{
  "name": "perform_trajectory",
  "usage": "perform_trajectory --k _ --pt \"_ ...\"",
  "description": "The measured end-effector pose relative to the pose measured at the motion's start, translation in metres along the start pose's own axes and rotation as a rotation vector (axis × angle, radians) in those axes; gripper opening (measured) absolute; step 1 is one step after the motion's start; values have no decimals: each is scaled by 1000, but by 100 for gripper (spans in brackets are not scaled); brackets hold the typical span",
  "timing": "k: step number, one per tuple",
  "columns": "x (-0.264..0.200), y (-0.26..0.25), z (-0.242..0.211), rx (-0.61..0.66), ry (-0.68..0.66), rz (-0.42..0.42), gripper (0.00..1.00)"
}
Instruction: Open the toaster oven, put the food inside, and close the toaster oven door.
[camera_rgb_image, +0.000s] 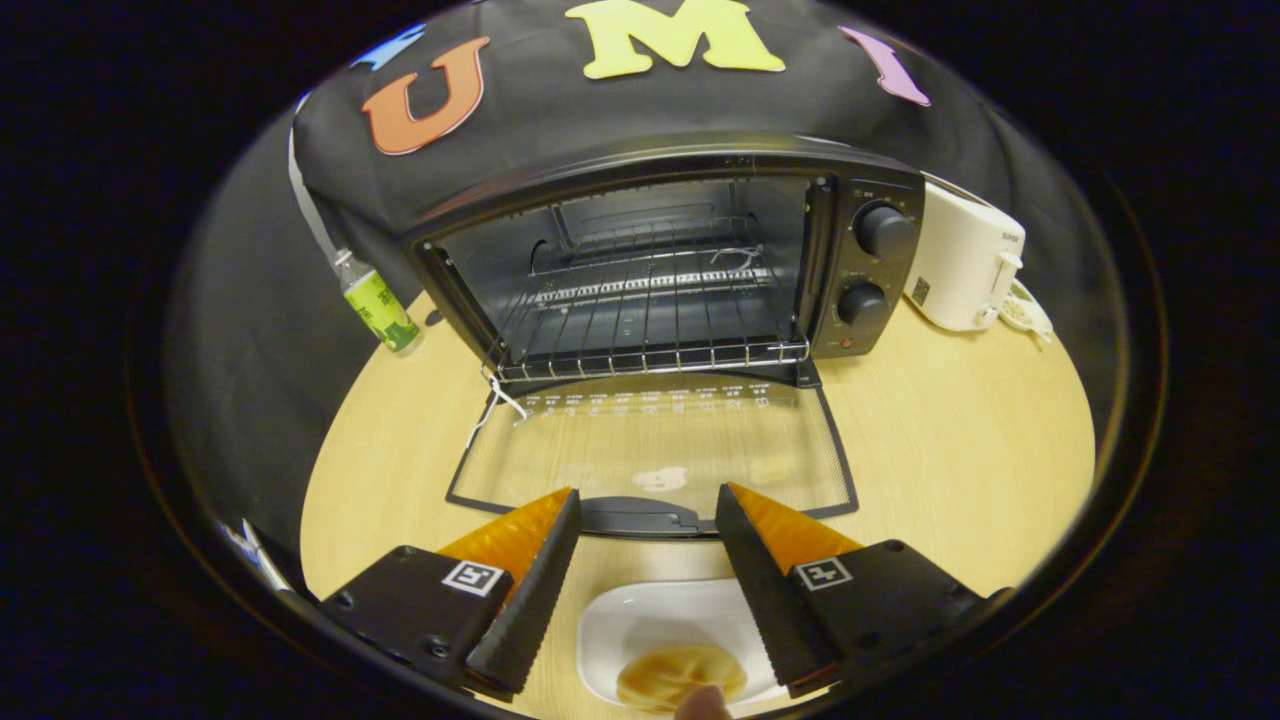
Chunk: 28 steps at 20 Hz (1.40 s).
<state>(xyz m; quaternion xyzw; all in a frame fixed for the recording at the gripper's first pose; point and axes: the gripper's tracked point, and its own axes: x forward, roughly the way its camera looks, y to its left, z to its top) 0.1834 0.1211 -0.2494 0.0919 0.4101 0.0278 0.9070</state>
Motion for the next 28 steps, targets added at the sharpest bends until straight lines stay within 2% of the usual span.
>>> perform_trajectory --k 4,9,15,22,28 --pt "-21 2 10 -13 -82 36 95" --pt "-77 10 16 -149 -297 68 97" --pt "-131 16 -23 -259 -506 66 99" --pt "-137 1 -77 -264 -549 37 100" --pt "-106 -15 -111 -256 -464 24 100"
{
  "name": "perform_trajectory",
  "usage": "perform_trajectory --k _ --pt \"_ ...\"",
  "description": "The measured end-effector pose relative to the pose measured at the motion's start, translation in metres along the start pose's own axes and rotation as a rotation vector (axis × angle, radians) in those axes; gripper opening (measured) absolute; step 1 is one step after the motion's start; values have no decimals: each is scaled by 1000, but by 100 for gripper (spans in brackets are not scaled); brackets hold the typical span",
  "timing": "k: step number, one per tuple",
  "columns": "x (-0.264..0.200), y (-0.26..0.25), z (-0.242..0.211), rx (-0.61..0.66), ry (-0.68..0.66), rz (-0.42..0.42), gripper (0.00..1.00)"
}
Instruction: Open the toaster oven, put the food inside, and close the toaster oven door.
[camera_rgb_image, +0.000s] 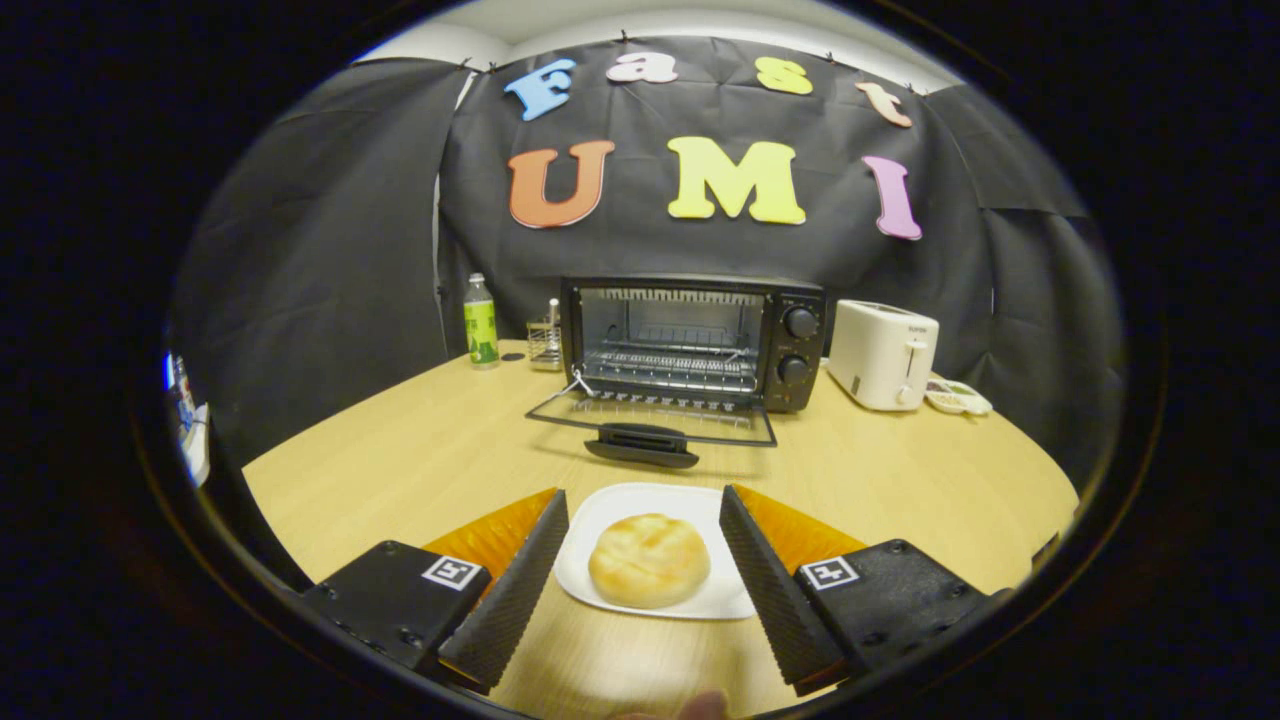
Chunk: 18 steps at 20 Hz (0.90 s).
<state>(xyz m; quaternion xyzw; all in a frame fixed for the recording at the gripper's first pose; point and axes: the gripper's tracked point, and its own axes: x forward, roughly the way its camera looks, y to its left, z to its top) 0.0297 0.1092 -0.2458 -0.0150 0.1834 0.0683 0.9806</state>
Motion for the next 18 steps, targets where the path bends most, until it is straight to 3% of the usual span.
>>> perform_trajectory --k 18 --pt "17 0 -48 106 233 25 100"
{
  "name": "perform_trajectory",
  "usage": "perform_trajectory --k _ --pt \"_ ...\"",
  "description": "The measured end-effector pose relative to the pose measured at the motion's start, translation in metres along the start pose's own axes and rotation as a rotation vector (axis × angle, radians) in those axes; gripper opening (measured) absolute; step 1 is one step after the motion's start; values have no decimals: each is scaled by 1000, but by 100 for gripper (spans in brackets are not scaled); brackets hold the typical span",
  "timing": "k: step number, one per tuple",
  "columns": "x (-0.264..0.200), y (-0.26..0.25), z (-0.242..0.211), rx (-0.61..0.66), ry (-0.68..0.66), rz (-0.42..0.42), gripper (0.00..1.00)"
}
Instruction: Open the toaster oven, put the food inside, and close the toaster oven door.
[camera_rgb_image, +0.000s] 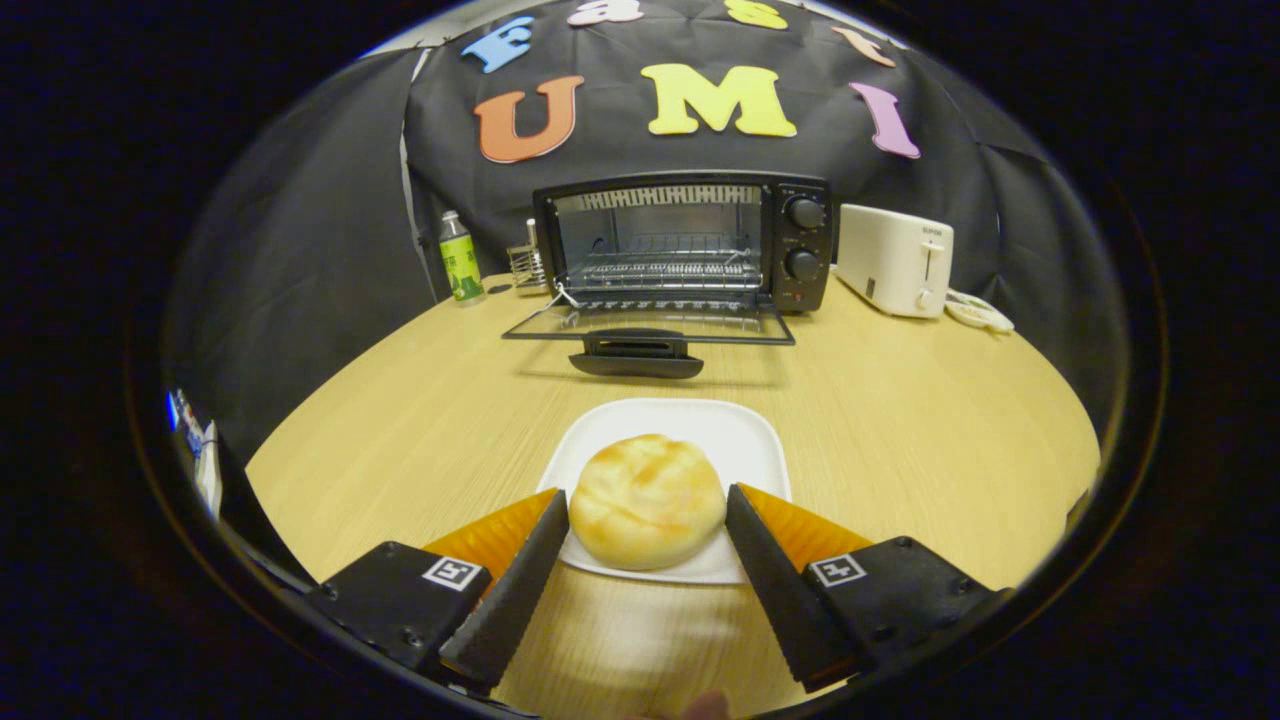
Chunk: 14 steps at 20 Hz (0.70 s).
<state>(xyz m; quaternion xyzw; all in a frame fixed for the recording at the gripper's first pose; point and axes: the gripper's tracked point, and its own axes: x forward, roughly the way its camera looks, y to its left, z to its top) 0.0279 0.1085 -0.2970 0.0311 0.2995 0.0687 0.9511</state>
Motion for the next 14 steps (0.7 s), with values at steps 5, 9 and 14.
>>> perform_trajectory --k 5,9,14 --pt "1 0 0 14 11 4 96" --pt "-2 0 6 28 3 1 80" --pt "-13 9 34 78 -51 37 75"
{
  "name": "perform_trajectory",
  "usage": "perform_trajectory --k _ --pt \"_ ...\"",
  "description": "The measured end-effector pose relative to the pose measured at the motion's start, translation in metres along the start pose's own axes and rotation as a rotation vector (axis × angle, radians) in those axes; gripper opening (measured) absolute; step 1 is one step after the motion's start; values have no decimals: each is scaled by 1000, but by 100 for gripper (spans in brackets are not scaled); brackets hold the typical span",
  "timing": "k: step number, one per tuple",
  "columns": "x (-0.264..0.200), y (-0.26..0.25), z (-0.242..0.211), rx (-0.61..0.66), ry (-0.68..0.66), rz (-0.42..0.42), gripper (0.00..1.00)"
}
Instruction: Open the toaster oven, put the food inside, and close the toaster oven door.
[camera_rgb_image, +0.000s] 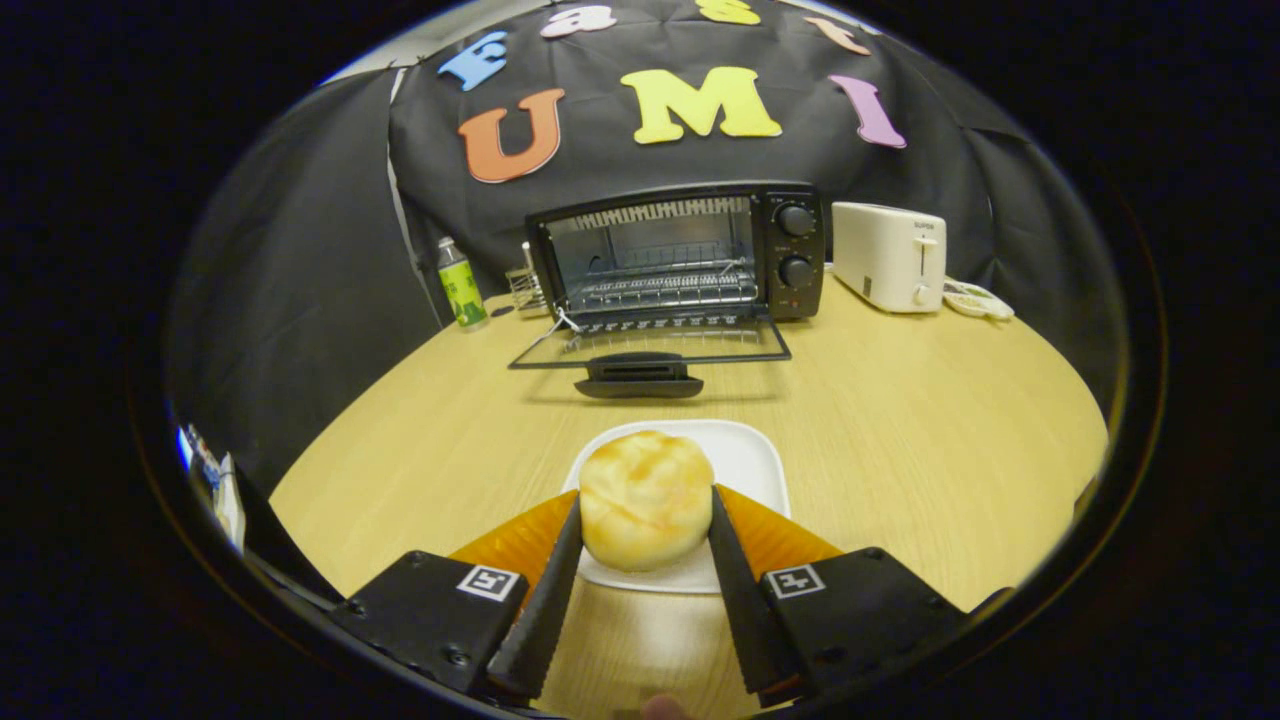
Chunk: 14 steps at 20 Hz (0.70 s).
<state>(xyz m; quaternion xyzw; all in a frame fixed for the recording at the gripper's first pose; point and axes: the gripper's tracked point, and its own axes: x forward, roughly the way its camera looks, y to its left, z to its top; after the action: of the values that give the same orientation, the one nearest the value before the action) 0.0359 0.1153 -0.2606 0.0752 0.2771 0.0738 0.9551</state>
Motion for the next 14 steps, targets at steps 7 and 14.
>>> perform_trajectory --k 7,14 --pt "13 25 93 228 -147 105 75" --pt "74 30 157 461 -177 136 74"
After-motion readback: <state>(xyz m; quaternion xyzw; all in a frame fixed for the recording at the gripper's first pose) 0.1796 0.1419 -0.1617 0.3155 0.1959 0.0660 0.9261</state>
